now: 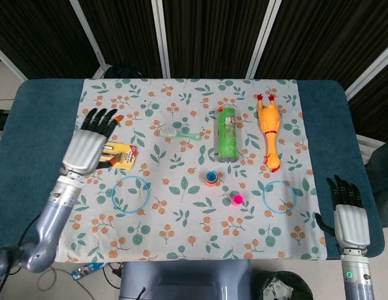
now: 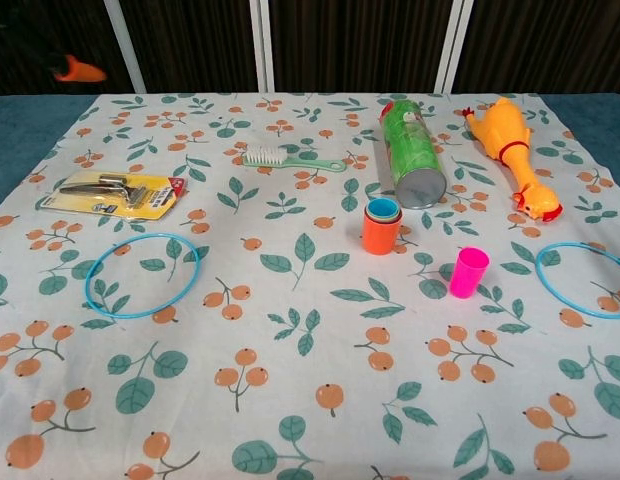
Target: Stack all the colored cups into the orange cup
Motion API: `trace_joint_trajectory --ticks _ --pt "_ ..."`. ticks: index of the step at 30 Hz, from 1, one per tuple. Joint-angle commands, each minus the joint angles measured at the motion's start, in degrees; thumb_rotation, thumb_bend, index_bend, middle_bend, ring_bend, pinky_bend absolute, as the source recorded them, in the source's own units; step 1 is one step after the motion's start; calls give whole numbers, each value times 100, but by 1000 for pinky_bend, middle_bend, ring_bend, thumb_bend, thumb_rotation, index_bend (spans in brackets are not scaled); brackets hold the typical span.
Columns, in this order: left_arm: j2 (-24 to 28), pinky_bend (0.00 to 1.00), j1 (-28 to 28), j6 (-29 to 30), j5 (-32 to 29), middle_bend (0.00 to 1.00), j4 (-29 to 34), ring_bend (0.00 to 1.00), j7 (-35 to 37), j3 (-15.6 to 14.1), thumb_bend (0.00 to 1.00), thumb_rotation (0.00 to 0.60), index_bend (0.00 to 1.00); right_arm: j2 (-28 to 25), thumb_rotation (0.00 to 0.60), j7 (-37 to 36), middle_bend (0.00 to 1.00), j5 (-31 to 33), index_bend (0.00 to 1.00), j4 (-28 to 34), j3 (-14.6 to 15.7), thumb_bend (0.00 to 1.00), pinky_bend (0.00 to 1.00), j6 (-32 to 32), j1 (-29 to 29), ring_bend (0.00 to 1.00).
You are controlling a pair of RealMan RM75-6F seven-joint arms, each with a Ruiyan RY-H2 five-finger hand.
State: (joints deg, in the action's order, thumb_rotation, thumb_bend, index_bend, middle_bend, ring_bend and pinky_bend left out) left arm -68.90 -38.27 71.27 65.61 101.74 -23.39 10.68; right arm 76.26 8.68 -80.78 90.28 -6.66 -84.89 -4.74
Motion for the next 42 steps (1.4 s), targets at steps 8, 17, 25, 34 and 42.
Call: trace_joint_trajectory --ticks 8,17,25,34,42 --pt "652 0 1502 760 609 28 -156 0 1447 -1075 137 600 124 -980 600 -1151 0 -587 99 797 45 366 46 1808 -1110 0" --pt "265 0 1905 994 1050 28 -922 0 2187 -1223 136 600 134 -640 600 -974 0 -592 153 963 34 366 46 2523 -1688 0" --pt "-65 0 2143 1189 1195 30 -1210 0 2398 -1200 137 600 154 -108 600 -729 0 -324 173 835 24 366 46 3063 -2093 0" --pt "-312 0 2315 1234 1166 30 -1510 0 2461 -1127 136 600 167 323 600 -455 0 102 220 575 -154 366 48 3131 -2308 0" --pt "-361 0 2365 1142 1173 30 -1588 0 2468 -1063 137 600 184 529 600 -360 0 426 287 300 -216 366 61 3181 -2420 0"
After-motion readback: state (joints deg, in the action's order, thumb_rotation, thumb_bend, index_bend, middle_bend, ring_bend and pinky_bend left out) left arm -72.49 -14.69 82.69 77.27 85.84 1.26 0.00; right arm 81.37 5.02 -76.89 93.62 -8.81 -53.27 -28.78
